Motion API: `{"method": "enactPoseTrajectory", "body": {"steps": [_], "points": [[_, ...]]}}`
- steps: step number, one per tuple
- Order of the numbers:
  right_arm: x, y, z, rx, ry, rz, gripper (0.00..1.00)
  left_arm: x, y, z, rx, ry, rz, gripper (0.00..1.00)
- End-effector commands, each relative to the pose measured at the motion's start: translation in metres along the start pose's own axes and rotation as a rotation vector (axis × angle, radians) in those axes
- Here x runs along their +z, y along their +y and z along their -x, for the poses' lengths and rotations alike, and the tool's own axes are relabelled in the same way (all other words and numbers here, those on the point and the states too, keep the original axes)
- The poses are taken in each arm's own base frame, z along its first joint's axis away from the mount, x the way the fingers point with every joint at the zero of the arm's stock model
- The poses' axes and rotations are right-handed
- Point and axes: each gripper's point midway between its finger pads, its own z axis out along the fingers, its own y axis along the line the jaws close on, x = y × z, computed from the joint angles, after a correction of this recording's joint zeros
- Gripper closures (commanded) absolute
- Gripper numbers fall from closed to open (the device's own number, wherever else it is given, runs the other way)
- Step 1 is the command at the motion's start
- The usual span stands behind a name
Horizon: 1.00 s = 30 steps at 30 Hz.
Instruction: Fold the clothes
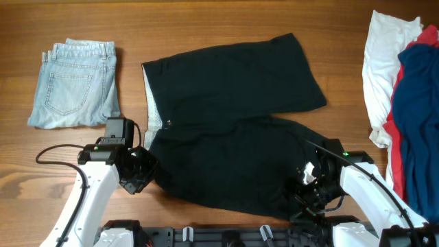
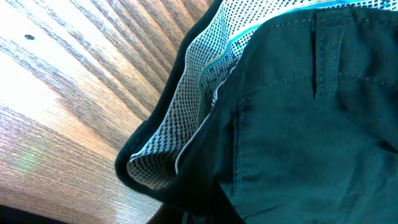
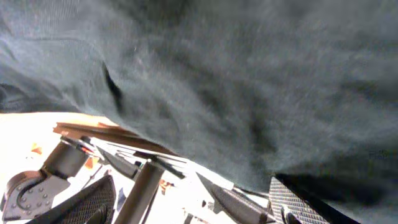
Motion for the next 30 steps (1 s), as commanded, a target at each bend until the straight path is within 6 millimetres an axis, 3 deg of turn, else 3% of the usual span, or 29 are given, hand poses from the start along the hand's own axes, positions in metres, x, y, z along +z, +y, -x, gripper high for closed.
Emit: {"method": "enactPoseTrajectory", "body": {"steps": [1,9,13,21,25,30], "points": [[0.001,-0.007,0.011,0.033,-0.059,-0.043,0.19,-0.005,-0.005,0.004,0.013,-0.015,-0.019,0.91],[-0.001,0.001,0.035,0.149,-0.156,-0.01,0.14,-0.005,-0.005,0.004,0.013,-0.015,-0.019,0.91],[-0.01,0.01,0.074,0.184,-0.32,0.021,0.12,-0.005,-0.005,0.004,0.013,-0.014,-0.019,0.91],[-0.021,-0.006,0.123,0.222,-0.533,-0.077,0.17,-0.005,-0.003,0.002,0.011,-0.008,-0.011,0.91],[-0.028,0.018,0.164,0.07,-0.644,-0.018,0.18,-0.005,-0.006,0.005,0.014,-0.018,-0.023,0.91],[-0.049,0.043,0.19,0.009,-0.736,0.029,0.2,-0.007,-0.021,0.017,0.033,-0.067,-0.084,0.91]]}}
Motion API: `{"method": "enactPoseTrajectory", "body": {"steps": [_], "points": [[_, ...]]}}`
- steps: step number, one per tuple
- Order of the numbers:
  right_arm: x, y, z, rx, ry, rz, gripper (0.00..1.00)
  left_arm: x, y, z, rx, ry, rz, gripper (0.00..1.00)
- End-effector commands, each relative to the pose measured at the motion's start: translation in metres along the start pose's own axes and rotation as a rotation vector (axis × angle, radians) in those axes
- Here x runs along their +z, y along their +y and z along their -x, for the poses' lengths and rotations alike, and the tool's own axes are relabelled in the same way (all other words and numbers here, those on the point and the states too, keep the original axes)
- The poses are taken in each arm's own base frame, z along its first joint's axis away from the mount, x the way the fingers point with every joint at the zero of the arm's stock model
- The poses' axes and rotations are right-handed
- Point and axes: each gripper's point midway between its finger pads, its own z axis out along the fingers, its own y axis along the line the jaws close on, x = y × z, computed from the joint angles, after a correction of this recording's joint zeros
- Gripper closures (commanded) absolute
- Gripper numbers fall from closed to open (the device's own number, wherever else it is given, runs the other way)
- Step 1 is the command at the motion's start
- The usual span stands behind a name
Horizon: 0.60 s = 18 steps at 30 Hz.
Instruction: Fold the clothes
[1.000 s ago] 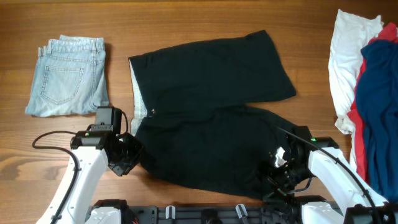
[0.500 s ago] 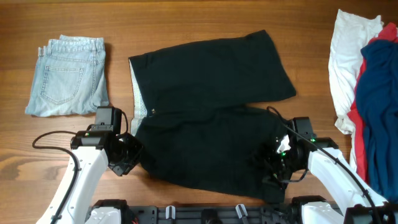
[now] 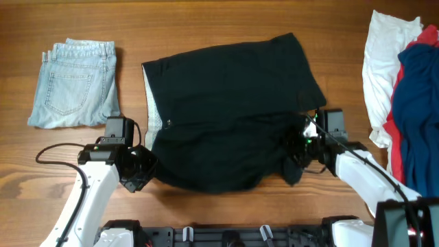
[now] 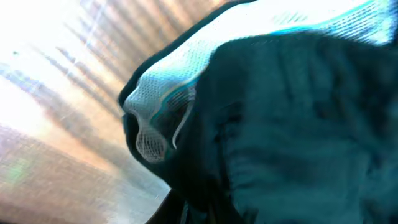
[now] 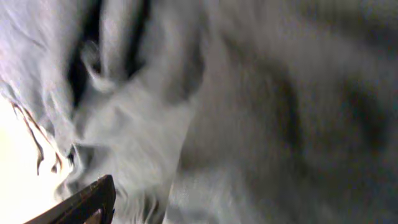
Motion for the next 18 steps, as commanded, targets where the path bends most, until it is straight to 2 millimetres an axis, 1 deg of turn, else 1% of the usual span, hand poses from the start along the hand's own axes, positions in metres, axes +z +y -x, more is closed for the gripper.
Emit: {"method": "enactPoseTrajectory", "body": {"steps": [1,2,4,5,7,10,12,14,16,18], "points": [[0.003,-0.038,0.03,-0.071,-0.137,-0.206,0.2,-0.006,-0.017,0.014,0.028,-0.055,-0.067,0.91],[0.001,-0.034,0.032,-0.094,-0.132,-0.211,0.19,-0.006,-0.02,0.016,0.032,-0.065,-0.079,0.91],[-0.004,-0.033,0.026,-0.154,-0.077,-0.242,0.15,-0.007,-0.025,0.02,0.038,-0.082,-0.1,0.9],[-0.006,-0.037,0.019,-0.183,-0.035,-0.262,0.15,-0.008,-0.028,0.023,0.042,-0.093,-0.113,0.9],[-0.012,-0.05,0.005,-0.221,0.04,-0.327,0.15,-0.009,-0.036,0.028,0.051,-0.117,-0.143,0.9],[-0.02,-0.06,-0.002,-0.241,0.081,-0.388,0.13,-0.012,-0.048,0.037,0.066,-0.156,-0.191,0.89],[-0.027,-0.053,-0.002,-0.265,0.096,-0.391,0.12,-0.014,-0.052,0.04,0.071,-0.169,-0.206,0.89],[-0.037,-0.046,-0.003,-0.268,0.104,-0.396,0.12,-0.014,-0.052,0.04,0.071,-0.169,-0.206,0.89],[-0.054,-0.032,-0.003,-0.283,0.114,-0.4,0.11,-0.013,-0.051,0.039,0.069,-0.165,-0.202,0.89],[-0.068,-0.023,-0.009,-0.271,0.129,-0.394,0.11,-0.013,-0.05,0.038,0.068,-0.162,-0.197,0.89]]}}
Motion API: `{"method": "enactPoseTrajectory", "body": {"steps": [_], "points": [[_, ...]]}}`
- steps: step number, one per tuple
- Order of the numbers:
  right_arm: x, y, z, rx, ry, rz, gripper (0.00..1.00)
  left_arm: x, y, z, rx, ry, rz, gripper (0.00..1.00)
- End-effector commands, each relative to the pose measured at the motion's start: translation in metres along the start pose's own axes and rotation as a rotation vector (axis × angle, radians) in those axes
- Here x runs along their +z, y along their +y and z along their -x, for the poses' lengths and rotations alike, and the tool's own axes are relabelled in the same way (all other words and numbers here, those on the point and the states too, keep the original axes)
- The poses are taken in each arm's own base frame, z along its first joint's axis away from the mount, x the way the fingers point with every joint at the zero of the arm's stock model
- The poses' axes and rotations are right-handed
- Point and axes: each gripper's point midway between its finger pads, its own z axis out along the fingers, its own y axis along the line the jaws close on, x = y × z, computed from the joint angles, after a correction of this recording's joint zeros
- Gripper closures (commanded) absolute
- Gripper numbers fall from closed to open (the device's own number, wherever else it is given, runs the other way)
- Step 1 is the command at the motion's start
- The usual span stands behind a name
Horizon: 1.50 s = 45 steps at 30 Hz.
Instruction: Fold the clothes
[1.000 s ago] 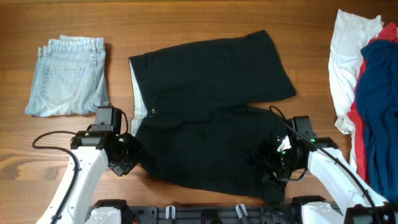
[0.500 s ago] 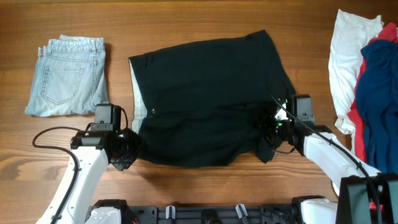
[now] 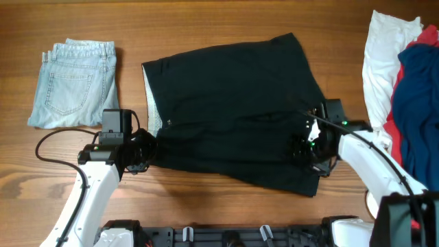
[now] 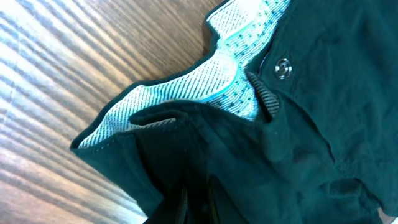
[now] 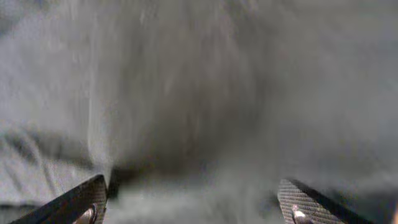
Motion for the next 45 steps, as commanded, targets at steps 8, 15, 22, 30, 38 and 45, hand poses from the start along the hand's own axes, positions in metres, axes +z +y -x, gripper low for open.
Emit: {"method": "enactPoseTrajectory", "body": {"steps": [8,15,22,30,38,45], "points": [[-0.051,0.008,-0.053,0.19,0.052,0.066,0.07,-0.004,-0.003,0.004,0.009,-0.011,-0.01,0.89],[-0.035,-0.007,-0.072,0.568,0.016,0.09,0.37,-0.004,-0.002,0.003,0.008,-0.008,-0.007,0.89],[0.01,-0.018,-0.09,0.771,0.095,0.116,0.2,-0.004,-0.001,0.002,0.006,-0.004,0.0,0.88],[0.023,-0.022,-0.083,0.807,0.059,0.133,0.33,-0.004,0.0,0.001,0.005,-0.002,0.003,0.88],[0.024,-0.035,-0.068,0.851,-0.046,0.091,0.44,-0.005,0.009,0.002,-0.001,-0.011,0.048,0.88],[0.024,-0.042,-0.066,0.903,-0.072,0.06,0.63,-0.005,0.014,0.001,-0.004,-0.011,0.068,0.88]]}}
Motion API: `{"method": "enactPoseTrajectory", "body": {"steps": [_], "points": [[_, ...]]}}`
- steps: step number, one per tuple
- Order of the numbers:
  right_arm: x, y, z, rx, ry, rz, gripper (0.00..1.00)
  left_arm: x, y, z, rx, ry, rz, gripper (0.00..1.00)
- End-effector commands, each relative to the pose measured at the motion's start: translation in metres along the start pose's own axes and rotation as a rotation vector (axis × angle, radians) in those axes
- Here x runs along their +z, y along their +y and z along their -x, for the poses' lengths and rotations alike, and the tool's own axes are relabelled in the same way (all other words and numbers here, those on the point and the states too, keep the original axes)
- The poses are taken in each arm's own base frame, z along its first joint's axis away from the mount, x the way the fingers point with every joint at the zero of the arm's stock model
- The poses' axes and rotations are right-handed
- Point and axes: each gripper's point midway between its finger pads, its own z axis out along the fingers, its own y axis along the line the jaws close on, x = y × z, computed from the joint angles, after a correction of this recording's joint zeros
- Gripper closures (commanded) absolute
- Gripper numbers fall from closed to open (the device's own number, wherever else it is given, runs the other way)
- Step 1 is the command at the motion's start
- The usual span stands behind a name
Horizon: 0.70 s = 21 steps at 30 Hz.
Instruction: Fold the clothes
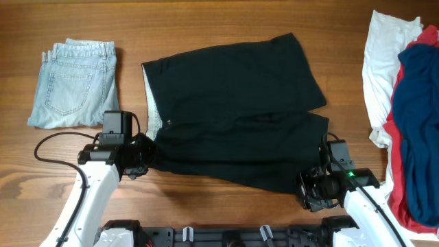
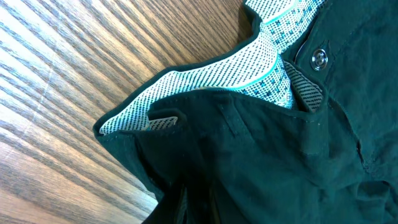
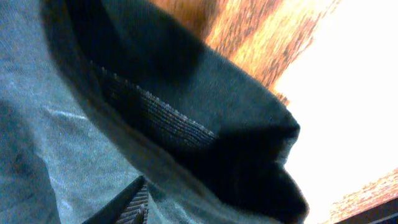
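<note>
Black shorts (image 1: 233,103) lie spread in the middle of the table, the near leg drawn up close under the far one. The left end shows white-teal mesh lining (image 2: 205,93) and a metal button (image 2: 319,58). My left gripper (image 1: 142,162) is shut on the near waistband corner, its dark fingers (image 2: 196,208) buried in the cloth. At the shorts' near right hem corner sits my right gripper (image 1: 312,190). Dark hem cloth hangs over its jaws; only one ribbed pad (image 3: 134,200) shows.
Folded light-blue jeans (image 1: 74,84) lie at the far left. A pile of white, red and blue clothes (image 1: 411,103) fills the right edge. The left arm's black cable (image 1: 48,147) loops over the wooden table (image 1: 206,20).
My right gripper has moved from the right edge of the near leg toward the table's front, to the hem corner. The left gripper and the waistband are where they were.
First the near leg lay spread toward the front right, with my right gripper at its hem and the left shut on the waistband corner. Then the leg was bunched up near the middle right. Later it lay flat, close under the far leg, and stays so.
</note>
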Motion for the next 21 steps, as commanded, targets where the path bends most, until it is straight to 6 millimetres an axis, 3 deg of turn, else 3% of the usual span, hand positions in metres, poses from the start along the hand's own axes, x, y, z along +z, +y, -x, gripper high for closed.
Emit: {"method": "enactPoseTrajectory", "body": {"steps": [1,4,9,12,14,17,21], "points": [[0.0,-0.005,0.009,0.038,-0.056,-0.022,0.71,-0.004,-0.002,0.007,0.009,-0.03,0.0,0.88],[0.002,-0.006,0.01,0.041,-0.056,-0.037,0.95,-0.004,0.0,0.006,0.008,-0.027,0.005,0.89],[0.003,-0.001,0.01,-0.076,-0.053,-0.024,0.96,-0.005,0.002,-0.002,0.017,0.014,0.008,0.96],[-0.005,0.009,0.012,-0.202,-0.073,-0.005,0.96,-0.009,-0.01,-0.018,0.101,0.094,-0.07,0.96],[-0.021,0.025,0.013,-0.292,-0.101,0.016,0.96,-0.016,-0.011,-0.023,0.131,0.113,-0.082,0.96],[-0.066,0.059,0.022,-0.477,-0.225,0.051,0.96,-0.031,-0.011,-0.026,0.188,0.09,-0.091,0.96],[-0.123,0.093,0.021,-0.676,-0.335,0.095,0.96,-0.066,-0.018,-0.018,0.212,-0.015,-0.12,0.96]]}}
